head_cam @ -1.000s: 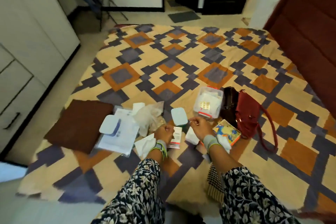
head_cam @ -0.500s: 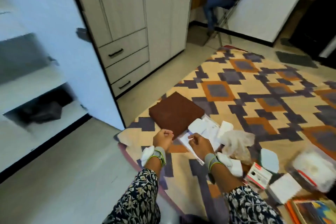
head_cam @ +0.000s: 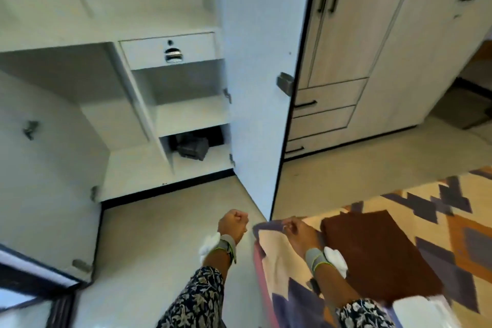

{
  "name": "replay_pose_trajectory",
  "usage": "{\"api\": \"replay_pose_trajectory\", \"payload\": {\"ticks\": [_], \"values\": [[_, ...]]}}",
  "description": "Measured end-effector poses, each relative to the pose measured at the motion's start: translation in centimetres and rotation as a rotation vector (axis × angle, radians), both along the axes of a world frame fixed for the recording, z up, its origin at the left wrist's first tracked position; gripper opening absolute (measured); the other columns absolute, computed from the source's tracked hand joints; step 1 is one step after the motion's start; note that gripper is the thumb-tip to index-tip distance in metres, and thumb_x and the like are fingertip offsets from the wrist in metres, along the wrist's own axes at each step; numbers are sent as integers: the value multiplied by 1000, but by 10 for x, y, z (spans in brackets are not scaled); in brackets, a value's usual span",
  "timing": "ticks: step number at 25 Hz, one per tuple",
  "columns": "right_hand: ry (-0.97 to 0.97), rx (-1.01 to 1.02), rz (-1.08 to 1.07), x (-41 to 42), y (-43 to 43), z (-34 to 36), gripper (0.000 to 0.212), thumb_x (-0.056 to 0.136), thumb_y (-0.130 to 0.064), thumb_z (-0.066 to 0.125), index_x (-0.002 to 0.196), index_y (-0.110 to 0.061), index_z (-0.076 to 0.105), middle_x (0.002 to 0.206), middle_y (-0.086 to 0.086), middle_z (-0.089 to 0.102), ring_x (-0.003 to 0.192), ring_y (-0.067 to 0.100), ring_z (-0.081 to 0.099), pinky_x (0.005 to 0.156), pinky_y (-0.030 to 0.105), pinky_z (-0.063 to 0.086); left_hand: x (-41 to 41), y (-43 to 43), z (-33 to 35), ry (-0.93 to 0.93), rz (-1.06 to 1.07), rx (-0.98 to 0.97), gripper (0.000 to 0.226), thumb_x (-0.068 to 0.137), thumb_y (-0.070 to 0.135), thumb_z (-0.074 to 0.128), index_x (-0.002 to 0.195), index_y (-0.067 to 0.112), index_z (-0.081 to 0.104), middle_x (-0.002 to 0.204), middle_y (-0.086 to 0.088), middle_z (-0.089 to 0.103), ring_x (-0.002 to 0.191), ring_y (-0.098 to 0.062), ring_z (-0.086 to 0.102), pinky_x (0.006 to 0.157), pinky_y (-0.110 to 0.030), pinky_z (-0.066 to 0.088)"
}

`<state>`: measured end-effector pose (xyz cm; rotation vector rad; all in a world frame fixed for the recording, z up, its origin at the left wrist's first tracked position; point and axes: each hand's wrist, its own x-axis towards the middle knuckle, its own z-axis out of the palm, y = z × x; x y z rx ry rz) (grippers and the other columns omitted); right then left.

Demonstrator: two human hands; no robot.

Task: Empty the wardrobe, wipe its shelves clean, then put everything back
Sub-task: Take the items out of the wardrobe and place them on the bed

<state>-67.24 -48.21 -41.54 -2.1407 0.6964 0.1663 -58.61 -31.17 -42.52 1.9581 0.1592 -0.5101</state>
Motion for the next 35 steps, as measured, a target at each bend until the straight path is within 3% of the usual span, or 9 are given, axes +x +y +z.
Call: {"api": "replay_pose_trajectory", "payload": {"ticks": [4, 8, 13, 20, 23, 29, 35], "values": [[-37, 48, 79, 85, 17, 3, 17, 87, -11, 54, 92, -23, 64, 87, 4, 65, 89, 26, 63, 73, 25, 42, 61, 33, 9, -30, 128, -7, 8, 91, 8, 55, 85, 11, 59, 87, -11, 65, 63, -21, 57, 50, -20, 42], [-37, 79, 184, 165, 39, 1, 16, 87, -14, 53, 94, -23, 65, 88, 0, 63, 82, 19, 58, 69, 21, 40, 118, 59, -1, -12, 233, -31, 9, 92, 7, 52, 89, 11, 60, 87, -5, 64, 68, -22, 59, 52, -19, 43], [-12, 59, 225, 267, 70, -27, 19, 88, -14, 53, 102, -18, 65, 89, -1, 64, 82, 17, 59, 71, 20, 42, 211, 93, -35, 36, 302, -11, 7, 92, 11, 54, 91, 11, 61, 89, -6, 66, 68, -22, 61, 65, -27, 44], [60, 101, 195, 397, 108, -43, 18, 87, -11, 55, 101, -18, 64, 82, -2, 60, 81, 16, 59, 75, 23, 44, 341, 116, -61, 183, 258, -48, 11, 94, 11, 51, 86, 15, 57, 87, -2, 63, 73, -22, 60, 69, -28, 44], [57, 119, 191, 452, 120, -45, 17, 89, -12, 54, 98, -23, 61, 84, -4, 60, 79, 13, 57, 73, 18, 42, 401, 123, -70, 192, 274, -31, 12, 93, 13, 52, 84, 17, 59, 85, 0, 63, 73, -22, 61, 74, -30, 48], [63, 99, 210, 545, 117, -75, 20, 89, -12, 53, 106, -15, 63, 88, -2, 61, 81, 13, 58, 61, 8, 39, 491, 120, -96, 262, 310, -21, 21, 94, 11, 50, 76, 21, 54, 89, -6, 63, 67, -19, 57, 60, -24, 41], [138, 106, 274, 646, 99, -121, 21, 90, -12, 53, 110, -12, 61, 96, 2, 64, 82, 13, 58, 59, 0, 35, 580, 102, -127, 334, 408, 35, 21, 91, 14, 53, 72, 21, 57, 74, -3, 62, 77, -27, 60, 71, -35, 48]]}}
